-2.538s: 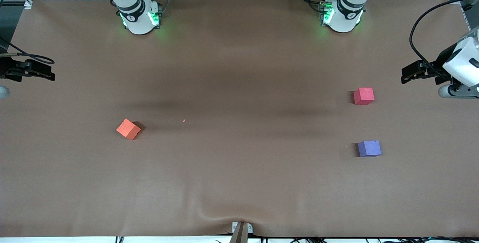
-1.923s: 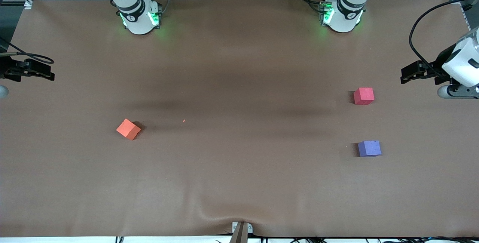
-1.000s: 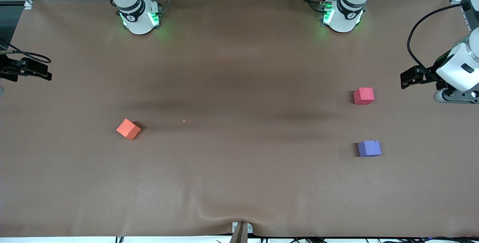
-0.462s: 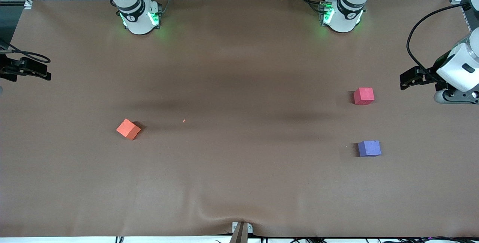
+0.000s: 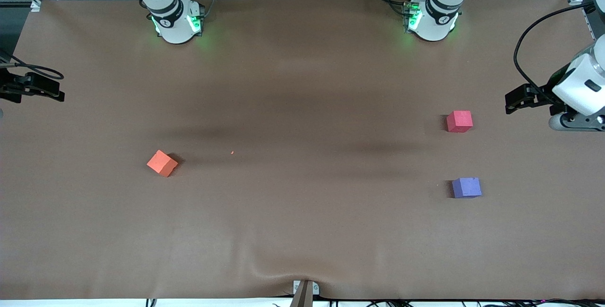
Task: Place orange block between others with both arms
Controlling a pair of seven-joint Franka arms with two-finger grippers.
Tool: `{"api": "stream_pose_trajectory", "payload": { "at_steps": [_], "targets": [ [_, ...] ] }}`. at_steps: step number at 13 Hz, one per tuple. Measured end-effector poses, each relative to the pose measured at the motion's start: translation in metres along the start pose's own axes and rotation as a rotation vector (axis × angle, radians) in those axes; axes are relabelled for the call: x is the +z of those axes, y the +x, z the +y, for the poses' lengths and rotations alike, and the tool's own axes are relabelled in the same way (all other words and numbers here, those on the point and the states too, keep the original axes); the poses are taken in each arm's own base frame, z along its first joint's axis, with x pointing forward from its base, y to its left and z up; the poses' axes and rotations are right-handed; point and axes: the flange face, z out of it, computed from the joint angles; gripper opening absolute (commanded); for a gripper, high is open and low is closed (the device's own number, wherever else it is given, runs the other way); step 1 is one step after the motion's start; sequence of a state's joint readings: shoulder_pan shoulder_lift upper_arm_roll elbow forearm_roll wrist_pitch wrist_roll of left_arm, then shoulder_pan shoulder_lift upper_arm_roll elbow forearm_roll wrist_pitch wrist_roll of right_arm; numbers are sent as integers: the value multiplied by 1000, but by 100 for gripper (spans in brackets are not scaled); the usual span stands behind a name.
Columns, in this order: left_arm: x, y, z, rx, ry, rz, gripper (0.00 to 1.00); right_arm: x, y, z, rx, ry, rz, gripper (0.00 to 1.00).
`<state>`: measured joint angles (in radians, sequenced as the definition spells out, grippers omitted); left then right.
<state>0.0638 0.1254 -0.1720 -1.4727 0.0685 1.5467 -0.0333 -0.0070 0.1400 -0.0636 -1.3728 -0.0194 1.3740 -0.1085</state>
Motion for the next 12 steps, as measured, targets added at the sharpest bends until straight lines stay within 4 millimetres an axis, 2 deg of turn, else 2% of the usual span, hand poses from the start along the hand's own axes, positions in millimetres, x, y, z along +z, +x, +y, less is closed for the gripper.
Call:
{"api": "stream_pose_trajectory", "payload": {
  "at_steps": [5,9,12],
  "targets": [
    [-1,-1,23,38,-8,3,100,1,-1,-3,-5,1,-10,100],
    [-1,0,12,19,-15,1,100,8,-3,-14,-29,31,-64,100],
    [-2,0,-1,-3,-20,3,100,39,3,-19,-46,72,-173,100]
  ]
}}
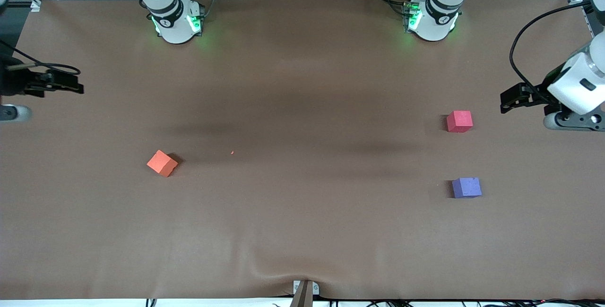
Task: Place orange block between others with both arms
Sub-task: 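Reach the right gripper down to the orange cube and grasp it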
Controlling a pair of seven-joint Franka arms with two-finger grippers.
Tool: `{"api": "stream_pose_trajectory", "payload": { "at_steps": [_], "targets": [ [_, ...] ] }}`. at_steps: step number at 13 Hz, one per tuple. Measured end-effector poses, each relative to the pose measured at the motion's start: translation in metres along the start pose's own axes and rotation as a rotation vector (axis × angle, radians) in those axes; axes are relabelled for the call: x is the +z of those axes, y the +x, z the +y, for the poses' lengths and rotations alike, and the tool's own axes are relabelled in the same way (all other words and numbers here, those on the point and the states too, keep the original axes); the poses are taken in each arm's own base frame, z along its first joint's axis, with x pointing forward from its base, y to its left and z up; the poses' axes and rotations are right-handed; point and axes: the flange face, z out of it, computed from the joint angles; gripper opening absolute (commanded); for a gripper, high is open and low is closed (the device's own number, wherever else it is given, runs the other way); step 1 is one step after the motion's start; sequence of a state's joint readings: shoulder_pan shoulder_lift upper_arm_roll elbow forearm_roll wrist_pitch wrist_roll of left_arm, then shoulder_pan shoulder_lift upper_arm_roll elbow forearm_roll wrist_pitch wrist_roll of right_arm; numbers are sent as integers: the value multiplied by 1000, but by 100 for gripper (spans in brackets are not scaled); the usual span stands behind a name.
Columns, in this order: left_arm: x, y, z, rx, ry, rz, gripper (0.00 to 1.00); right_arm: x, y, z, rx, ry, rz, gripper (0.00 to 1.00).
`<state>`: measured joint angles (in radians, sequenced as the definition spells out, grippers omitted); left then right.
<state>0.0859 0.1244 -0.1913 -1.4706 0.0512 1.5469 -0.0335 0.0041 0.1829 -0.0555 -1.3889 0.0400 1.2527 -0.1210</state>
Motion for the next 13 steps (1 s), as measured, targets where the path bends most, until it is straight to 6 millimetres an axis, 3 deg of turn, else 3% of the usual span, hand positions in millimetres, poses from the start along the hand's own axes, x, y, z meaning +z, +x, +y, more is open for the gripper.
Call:
{"api": "stream_pose_trajectory", "payload": {
  "at_steps": [8,13],
  "targets": [
    [-31,-17,0,-7,8,50,100,150,110,2,-11,9,-201,100],
    [-24,-15,-5,-15,7,35,100,247,162,-4,-19,10,-261,100]
  ]
}}
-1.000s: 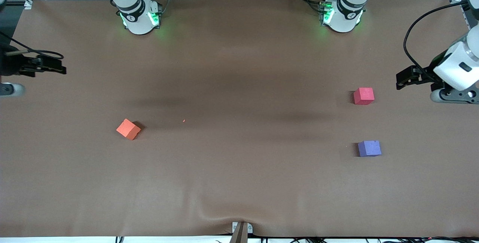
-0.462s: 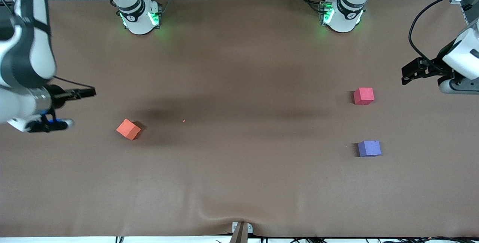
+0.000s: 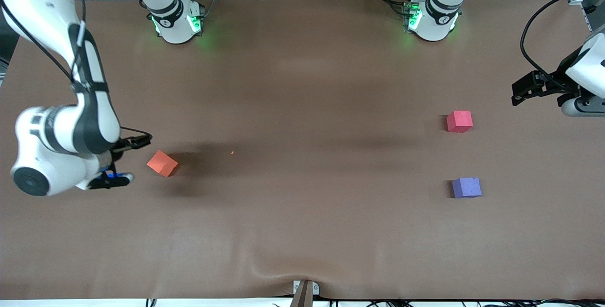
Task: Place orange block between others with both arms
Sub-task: 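Reach the right gripper down to the orange cube and grasp it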
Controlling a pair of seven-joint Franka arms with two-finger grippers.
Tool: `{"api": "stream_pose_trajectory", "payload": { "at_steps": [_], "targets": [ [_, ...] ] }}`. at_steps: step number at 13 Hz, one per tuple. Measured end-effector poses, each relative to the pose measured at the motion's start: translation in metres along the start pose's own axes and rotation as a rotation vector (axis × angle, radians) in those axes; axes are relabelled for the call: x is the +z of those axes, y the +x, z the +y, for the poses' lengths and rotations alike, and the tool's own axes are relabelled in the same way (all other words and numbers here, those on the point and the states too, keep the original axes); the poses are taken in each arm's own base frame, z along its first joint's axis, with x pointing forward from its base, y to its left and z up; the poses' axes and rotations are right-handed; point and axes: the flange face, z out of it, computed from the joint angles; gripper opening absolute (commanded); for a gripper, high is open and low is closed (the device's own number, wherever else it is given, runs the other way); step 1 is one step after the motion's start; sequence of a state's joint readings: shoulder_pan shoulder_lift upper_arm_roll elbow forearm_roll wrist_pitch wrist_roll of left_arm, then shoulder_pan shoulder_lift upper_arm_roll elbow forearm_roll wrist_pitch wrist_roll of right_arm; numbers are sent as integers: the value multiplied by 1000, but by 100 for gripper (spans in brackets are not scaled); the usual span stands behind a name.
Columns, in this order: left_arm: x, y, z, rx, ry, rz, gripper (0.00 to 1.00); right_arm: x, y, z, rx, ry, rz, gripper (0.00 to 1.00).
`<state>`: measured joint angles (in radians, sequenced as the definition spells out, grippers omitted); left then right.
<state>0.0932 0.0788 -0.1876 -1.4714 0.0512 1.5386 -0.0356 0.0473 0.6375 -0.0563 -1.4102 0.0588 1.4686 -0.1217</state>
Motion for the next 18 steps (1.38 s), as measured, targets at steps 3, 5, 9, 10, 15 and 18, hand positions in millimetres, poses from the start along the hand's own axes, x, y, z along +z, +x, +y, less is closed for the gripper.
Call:
{"api": "stream_pose_trajectory", "payload": {
  "at_steps": [3,5,9,10,15,18],
  "targets": [
    [5,2,0,1,-1,-11,100,21,29,5,3,3,64,100],
    [12,5,1,2,-2,-23,100,26,40,2,-43,-4,100,100],
    [20,8,0,2,-4,-36,100,37,54,-23,-217,-36,119,100],
    [20,8,0,2,-4,-37,100,40,56,-28,-278,-44,116,100],
    [25,10,4,9,-5,-44,100,59,68,-25,-479,-102,134,100],
    [27,11,3,8,-6,-49,100,69,70,-22,-535,-151,120,100]
  ]
}}
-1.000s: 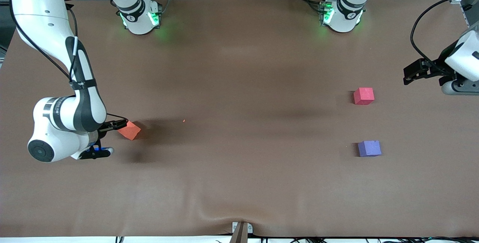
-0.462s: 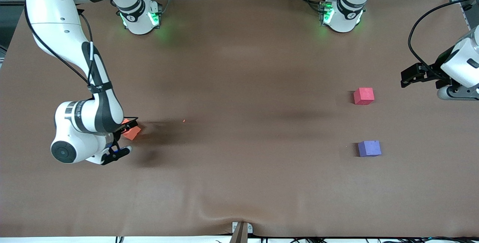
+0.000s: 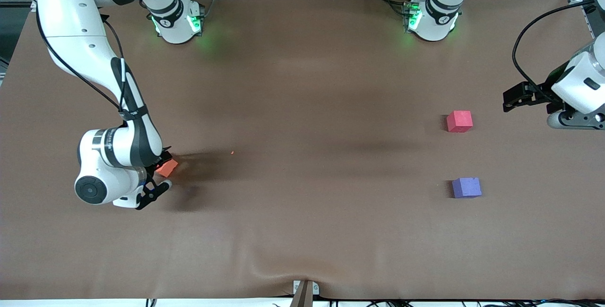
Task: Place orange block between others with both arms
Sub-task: 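Reach the right gripper down to the orange cube and grasp it, then lift the orange cube with the right gripper toward the table middle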
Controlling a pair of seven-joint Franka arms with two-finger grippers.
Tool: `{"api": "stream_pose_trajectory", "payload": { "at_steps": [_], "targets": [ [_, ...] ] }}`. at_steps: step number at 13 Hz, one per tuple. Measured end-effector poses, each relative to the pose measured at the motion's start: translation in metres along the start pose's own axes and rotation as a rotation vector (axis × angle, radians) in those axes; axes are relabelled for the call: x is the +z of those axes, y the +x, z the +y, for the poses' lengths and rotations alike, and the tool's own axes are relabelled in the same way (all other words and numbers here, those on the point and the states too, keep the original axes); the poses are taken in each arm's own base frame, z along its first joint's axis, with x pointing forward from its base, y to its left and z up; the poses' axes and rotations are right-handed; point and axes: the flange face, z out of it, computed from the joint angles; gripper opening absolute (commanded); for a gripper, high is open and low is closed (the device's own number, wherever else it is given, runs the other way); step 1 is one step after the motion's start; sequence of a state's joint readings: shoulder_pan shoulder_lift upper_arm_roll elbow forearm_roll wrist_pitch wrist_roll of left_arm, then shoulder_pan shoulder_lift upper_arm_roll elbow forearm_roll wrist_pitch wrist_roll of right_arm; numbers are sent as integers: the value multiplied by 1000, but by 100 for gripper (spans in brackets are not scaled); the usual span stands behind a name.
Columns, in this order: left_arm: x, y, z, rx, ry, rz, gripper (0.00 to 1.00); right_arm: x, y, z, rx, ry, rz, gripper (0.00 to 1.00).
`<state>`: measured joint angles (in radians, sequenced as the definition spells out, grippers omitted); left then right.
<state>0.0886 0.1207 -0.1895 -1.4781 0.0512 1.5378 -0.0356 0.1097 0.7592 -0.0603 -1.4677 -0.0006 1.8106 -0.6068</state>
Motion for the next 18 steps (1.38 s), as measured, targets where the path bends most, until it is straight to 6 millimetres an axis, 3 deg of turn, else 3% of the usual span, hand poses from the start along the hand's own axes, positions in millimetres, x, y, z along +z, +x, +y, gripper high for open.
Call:
{"api": "stream_pose_trajectory", "payload": {
  "at_steps": [6,8,10,11,13,15,18],
  "targets": [
    [3,2,-15,-13,77,-3,100,23,1,-13,-26,20,-44,100],
    [11,7,-9,3,100,-15,100,23,1,-12,-26,18,-43,99],
    [17,14,15,48,97,4,100,22,2,-12,-26,11,-33,57],
    [16,16,29,71,96,23,100,22,3,-11,-26,8,-28,48],
    [3,17,43,92,94,68,100,18,4,-10,-25,1,-18,41],
    [-10,17,43,92,92,96,100,2,9,-11,-28,-20,17,38],
    [-12,16,48,101,90,101,100,-30,34,-49,49,33,116,39]
  ]
}}
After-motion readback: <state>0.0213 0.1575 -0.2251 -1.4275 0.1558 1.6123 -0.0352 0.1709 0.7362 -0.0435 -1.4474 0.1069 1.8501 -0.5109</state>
